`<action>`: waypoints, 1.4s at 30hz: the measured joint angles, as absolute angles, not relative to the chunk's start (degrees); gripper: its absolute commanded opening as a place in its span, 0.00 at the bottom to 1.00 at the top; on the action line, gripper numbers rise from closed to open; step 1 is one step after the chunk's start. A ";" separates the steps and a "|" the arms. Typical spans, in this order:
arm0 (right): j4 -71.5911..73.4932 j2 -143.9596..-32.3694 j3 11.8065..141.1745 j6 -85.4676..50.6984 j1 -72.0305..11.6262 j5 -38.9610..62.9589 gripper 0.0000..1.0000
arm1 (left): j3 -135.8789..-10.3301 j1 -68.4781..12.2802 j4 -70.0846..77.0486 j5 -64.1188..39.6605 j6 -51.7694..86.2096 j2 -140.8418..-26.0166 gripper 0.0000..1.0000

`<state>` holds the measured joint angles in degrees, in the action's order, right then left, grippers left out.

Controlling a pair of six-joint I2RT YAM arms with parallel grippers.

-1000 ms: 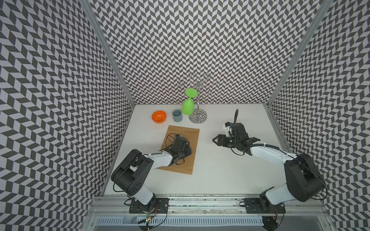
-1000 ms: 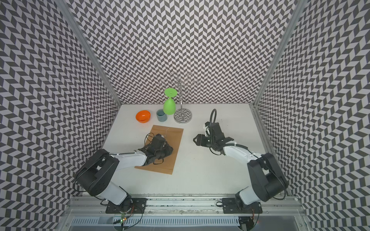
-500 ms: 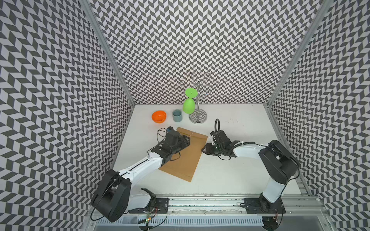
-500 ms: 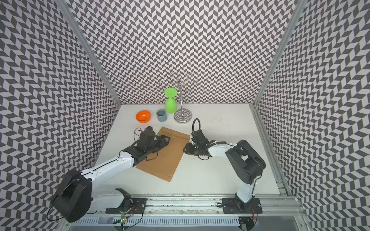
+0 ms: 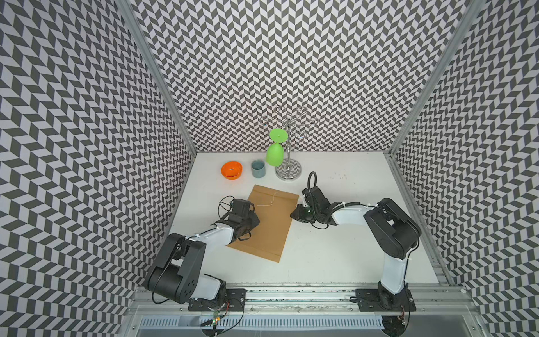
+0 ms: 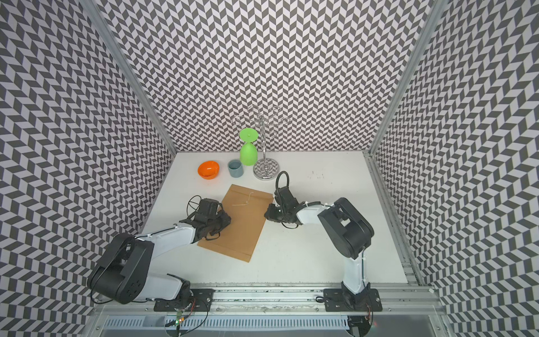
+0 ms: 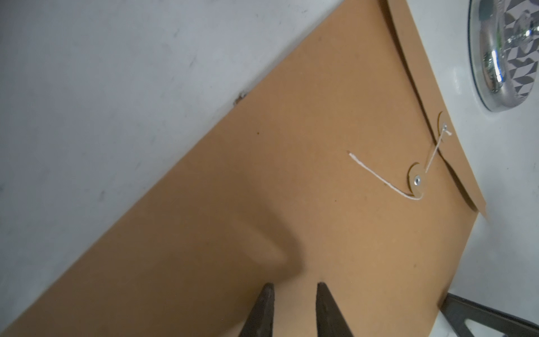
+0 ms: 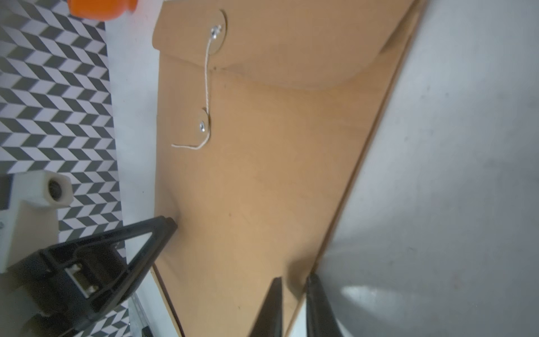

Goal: Open the file bag
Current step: Move the file bag to the center of the board, then pick up the file bag from the center of the board.

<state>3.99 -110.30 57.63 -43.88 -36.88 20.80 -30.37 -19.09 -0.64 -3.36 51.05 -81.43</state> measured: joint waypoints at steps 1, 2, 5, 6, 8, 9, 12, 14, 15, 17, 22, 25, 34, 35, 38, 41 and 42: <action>4.14 -110.45 57.67 -44.10 -36.80 20.80 0.02 | -30.22 -19.09 -0.32 -3.44 51.05 -81.43 0.27; 4.38 -110.65 57.71 -44.03 -36.71 20.88 0.00 | -30.09 -19.09 0.01 -3.62 51.03 -81.43 0.26; 4.40 -110.72 57.87 -43.92 -36.69 21.02 0.00 | -29.89 -19.38 0.47 -3.99 51.05 -81.43 0.26; 4.36 -110.72 57.95 -43.77 -36.67 21.04 0.00 | -29.80 -19.55 0.58 -4.21 51.05 -81.41 0.27; 4.27 -110.72 58.24 -43.24 -36.69 21.08 0.00 | -29.80 -19.90 0.78 -4.62 51.13 -81.38 0.32; 4.23 -110.69 58.43 -42.89 -36.69 21.10 0.00 | -29.82 -20.05 0.80 -4.89 51.16 -81.28 0.35; 3.64 -110.13 59.24 -41.43 -36.73 21.37 0.00 | -30.06 -21.02 -0.40 -5.72 51.24 -80.27 0.45; 2.76 -109.34 59.90 -40.40 -36.84 21.43 0.00 | -30.79 -22.17 -2.68 -5.63 50.87 -79.42 0.47; 2.35 -108.88 60.20 -39.81 -36.84 21.45 0.00 | -31.31 -22.55 -3.53 -5.45 50.59 -79.18 0.48; 1.23 -107.74 60.93 -38.85 -36.80 21.34 0.00 | -32.86 -23.16 -4.95 -4.86 50.13 -79.02 0.48; -0.40 -104.18 61.39 -36.91 -35.38 21.28 0.00 | -35.16 -23.20 -6.98 -2.66 48.95 -79.02 0.56; -1.41 -101.43 60.86 -35.86 -34.24 20.91 0.00 | -36.38 -23.20 -8.03 -1.96 48.82 -78.96 0.63; -4.93 -98.26 60.29 -33.65 -32.84 18.74 0.48 | -45.45 -20.86 -10.72 2.48 46.72 -79.40 0.46; -5.13 -98.74 60.38 -33.39 -32.82 18.65 0.53 | -45.36 -19.51 -10.79 2.96 46.65 -79.40 0.39; -5.61 -100.77 60.75 -33.93 -32.86 18.20 0.58 | -43.09 -15.11 -10.85 4.14 46.68 -79.90 0.19; -5.82 -103.79 61.52 -34.50 -33.12 17.56 0.60 | -41.06 -13.26 -11.31 5.10 46.96 -82.35 0.03; -5.82 -104.62 61.67 -34.72 -33.26 17.43 0.60 | -40.42 -13.30 -11.31 5.10 47.00 -83.22 0.00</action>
<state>-5.82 -104.62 61.67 -34.72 -33.26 17.43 -40.42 -13.30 -11.31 5.10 47.00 -83.22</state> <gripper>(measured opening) 0.600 0.058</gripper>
